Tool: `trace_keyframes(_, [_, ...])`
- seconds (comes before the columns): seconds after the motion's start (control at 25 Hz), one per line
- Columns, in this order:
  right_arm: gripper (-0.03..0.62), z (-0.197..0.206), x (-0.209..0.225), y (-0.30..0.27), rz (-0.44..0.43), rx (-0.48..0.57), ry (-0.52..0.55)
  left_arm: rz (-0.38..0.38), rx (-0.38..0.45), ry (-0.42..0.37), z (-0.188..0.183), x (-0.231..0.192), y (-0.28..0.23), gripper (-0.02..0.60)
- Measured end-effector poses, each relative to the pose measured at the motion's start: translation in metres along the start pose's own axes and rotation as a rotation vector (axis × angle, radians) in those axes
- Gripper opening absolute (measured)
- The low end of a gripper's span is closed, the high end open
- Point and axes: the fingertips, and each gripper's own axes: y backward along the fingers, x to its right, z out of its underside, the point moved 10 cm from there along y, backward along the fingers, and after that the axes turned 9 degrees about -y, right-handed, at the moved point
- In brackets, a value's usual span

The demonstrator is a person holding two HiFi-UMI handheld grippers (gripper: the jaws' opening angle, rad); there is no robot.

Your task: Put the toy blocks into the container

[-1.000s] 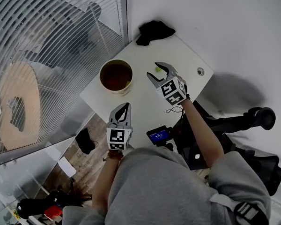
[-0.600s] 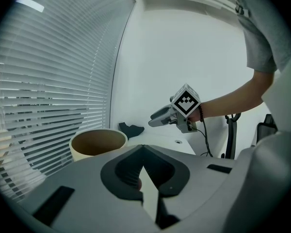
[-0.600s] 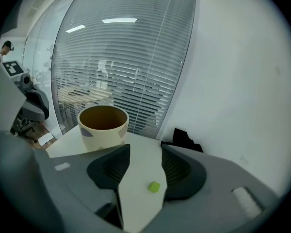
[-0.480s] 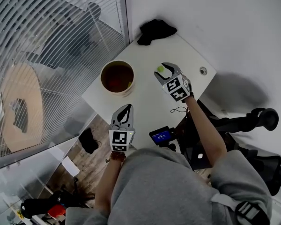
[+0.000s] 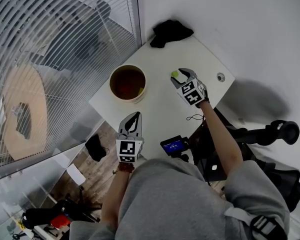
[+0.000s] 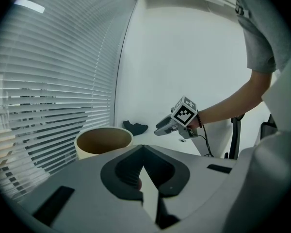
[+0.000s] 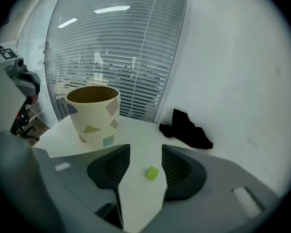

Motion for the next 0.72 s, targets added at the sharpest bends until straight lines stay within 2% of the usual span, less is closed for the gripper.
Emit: trace_keyframes(0.72, [0.213, 0.044, 0.029, -0.054, 0.0, -0.133, -0.109, -0.011, -0.061, 0.011, 0.011, -0.002, 0.001, 0.008])
